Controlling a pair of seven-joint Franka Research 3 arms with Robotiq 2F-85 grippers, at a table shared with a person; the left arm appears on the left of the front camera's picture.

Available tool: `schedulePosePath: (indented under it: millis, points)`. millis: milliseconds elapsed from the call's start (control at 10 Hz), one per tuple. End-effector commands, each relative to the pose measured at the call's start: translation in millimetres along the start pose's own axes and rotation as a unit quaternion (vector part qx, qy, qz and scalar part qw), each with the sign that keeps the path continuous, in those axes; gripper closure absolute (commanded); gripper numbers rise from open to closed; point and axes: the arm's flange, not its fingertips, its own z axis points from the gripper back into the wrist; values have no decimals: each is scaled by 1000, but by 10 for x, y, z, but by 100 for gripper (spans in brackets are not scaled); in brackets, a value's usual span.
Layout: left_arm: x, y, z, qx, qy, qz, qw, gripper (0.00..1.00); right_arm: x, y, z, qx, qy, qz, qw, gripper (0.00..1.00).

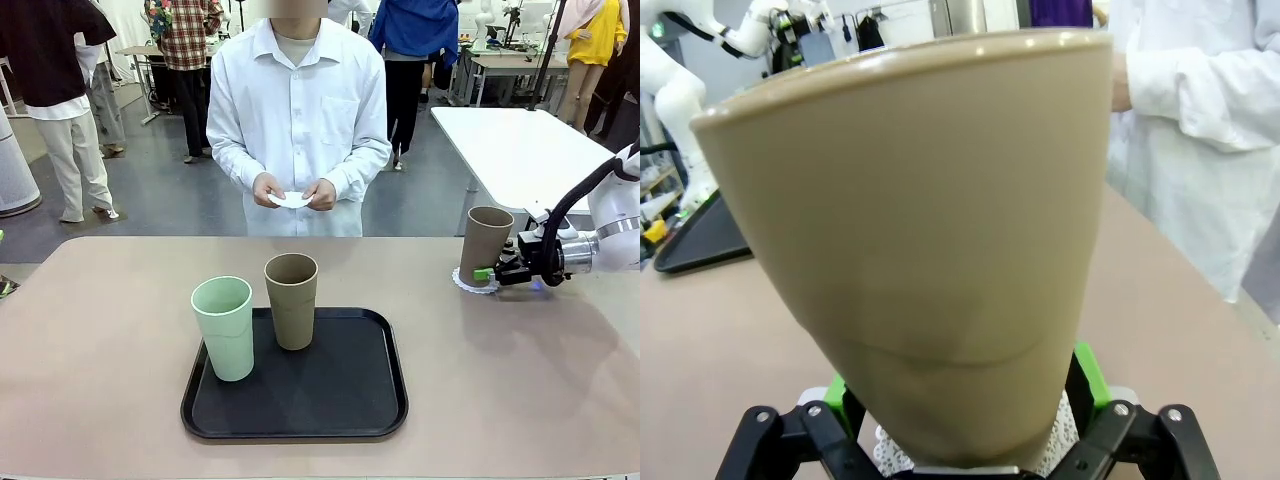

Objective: Place coasters on the table and set cups on them.
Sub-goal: Pick up one Reusable plastic cup and place it on a coaster set by the human.

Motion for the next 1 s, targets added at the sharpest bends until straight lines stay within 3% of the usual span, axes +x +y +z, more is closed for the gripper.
schedulePosePath:
  millis: [0, 900]
  points:
    - [-4, 1, 10, -4, -1, -4, 1000, 0, 57, -43, 40, 3, 30, -2, 1000, 0]
    - [-4, 1, 10, -4, -1, -4, 1000, 0, 221, 71, 522, -16, 84, -15, 996, 0]
